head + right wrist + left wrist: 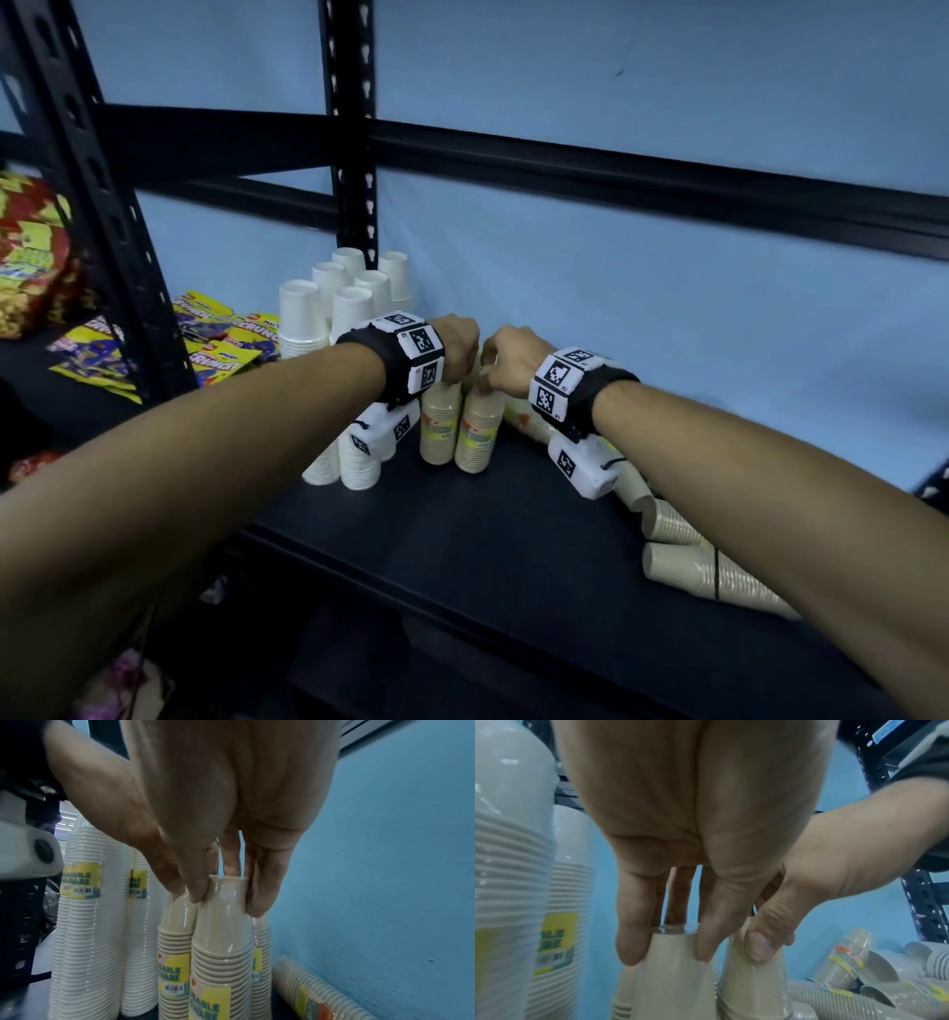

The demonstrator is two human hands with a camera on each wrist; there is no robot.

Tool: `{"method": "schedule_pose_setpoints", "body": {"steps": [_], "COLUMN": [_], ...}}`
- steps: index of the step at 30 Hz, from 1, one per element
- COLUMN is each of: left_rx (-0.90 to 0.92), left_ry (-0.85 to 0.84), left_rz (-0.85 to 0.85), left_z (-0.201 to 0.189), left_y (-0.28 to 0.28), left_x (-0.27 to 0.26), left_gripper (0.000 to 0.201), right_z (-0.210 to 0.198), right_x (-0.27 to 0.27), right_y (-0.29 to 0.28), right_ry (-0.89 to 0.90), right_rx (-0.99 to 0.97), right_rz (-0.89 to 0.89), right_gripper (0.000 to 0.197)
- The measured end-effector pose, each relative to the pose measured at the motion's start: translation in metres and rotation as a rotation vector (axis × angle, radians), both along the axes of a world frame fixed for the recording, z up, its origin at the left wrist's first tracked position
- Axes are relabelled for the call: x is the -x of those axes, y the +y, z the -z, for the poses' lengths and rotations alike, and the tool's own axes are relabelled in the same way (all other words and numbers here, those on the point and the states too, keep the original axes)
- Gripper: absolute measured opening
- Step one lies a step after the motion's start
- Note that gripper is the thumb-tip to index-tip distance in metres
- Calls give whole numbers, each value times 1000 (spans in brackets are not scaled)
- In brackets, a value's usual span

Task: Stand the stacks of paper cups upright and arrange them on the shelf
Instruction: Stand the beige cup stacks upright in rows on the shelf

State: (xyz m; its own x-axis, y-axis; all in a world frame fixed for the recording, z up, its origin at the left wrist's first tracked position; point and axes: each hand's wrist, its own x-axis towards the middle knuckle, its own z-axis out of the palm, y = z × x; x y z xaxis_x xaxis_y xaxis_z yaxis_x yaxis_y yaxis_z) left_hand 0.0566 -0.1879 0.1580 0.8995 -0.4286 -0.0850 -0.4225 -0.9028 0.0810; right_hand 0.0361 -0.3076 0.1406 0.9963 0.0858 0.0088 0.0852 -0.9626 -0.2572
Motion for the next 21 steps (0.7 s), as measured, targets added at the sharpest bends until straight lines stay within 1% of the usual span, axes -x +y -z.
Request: {"method": "schedule_pose_setpoints", "body": {"steps": [5, 9, 16, 21], "left_rx": [16, 23, 28, 23], "left_ry": [15, -6, 6, -20], "left_rz": [-25, -45, -56, -58], "left_z": [3, 8, 12, 6], "left_y": [5, 6, 8, 6], "left_x": [-1, -4, -9, -9], "left_gripper": [27, 25, 22, 22], "right_z": [2, 5, 7, 1], "right_x": [-1, -2, 0, 3], "right_y": [5, 7, 8, 4], "right_ry": [-6, -13, -13, -19], "right_rx": [-30, -47, -84, -92], "right_rz": [-18, -21, -12, -18], "right_gripper": [28, 25, 32, 33]}}
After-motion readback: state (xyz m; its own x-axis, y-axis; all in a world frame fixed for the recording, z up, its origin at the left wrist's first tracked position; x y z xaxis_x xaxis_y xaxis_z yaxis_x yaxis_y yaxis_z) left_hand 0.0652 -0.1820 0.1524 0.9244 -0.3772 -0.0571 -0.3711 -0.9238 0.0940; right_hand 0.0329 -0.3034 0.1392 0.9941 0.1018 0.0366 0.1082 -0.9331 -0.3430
